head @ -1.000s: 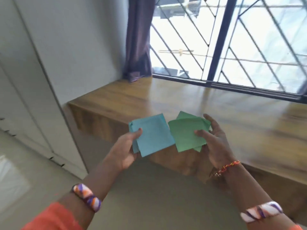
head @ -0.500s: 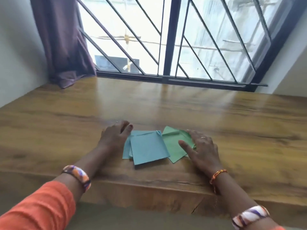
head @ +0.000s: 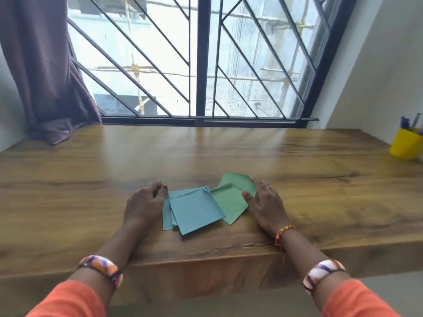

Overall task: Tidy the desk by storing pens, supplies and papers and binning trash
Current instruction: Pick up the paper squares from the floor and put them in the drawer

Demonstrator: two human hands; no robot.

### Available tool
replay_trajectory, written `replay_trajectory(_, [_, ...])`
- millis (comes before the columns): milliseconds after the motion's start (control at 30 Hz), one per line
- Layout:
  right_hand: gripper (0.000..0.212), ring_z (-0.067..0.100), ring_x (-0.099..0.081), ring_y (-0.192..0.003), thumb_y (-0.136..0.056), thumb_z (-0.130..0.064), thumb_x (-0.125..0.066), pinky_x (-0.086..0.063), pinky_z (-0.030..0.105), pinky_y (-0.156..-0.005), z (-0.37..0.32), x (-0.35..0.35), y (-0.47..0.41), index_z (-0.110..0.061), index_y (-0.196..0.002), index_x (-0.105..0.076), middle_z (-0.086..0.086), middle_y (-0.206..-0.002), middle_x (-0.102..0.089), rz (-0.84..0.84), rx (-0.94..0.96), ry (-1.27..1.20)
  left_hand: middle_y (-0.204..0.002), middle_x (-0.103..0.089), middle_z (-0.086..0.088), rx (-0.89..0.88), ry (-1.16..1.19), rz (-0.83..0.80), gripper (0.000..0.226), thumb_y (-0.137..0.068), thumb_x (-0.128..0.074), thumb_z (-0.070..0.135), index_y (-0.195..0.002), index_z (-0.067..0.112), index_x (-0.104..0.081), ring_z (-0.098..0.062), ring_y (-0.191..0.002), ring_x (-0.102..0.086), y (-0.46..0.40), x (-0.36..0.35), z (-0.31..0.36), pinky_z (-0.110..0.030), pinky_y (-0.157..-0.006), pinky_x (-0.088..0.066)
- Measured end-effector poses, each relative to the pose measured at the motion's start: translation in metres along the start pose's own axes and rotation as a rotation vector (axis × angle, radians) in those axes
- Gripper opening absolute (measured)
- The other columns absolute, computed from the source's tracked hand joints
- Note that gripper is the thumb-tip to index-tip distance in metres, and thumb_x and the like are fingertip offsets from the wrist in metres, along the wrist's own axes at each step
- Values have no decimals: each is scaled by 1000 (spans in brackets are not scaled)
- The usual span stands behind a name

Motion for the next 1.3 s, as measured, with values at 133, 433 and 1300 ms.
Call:
replay_trajectory(133, [50, 28, -22, -140, -91, -29, -49, -16, 32, -111, 1, 9, 15, -16, -139, -38, 20, -146, -33, 49, -39, -85, -124, -63, -7, 17, 80, -93, 29, -94, -48, 29, -116, 16, -62, -27, -113, -56, 9, 5, 0, -34, -92, -43])
replay_trajectory(433, [68, 31, -39, -133, -92, -51, -12, -19, 36, -111, 3, 3, 109, -10, -132, -49, 15, -142, -44, 114, -14, 185, -152, -31, -1, -170, -149, -117, 48, -94, -48, 27, -140, 14, -42, -19, -141, -27, 84, 29, -20, -29, -114, -21])
replay_trajectory(1300, [68, 29, -48, -121, -91, -63, -15, -32, 54, -99, -199, -276, 222, -13, -131, -39, 13, -130, -49, -141, -1265, -1847, -145, -36, -17, 1117, 1621, 95, 79, -91, -13, 63, -142, 4, -27, -29, -133, -37, 163, 91, -310, -41, -109, -27])
Point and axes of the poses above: each hand's wrist, its own y-axis away from the middle knuckle, its own x-axis out of the back of the hand, z = x × y, the point moved 6 cm from there along -y, towards the middle knuckle
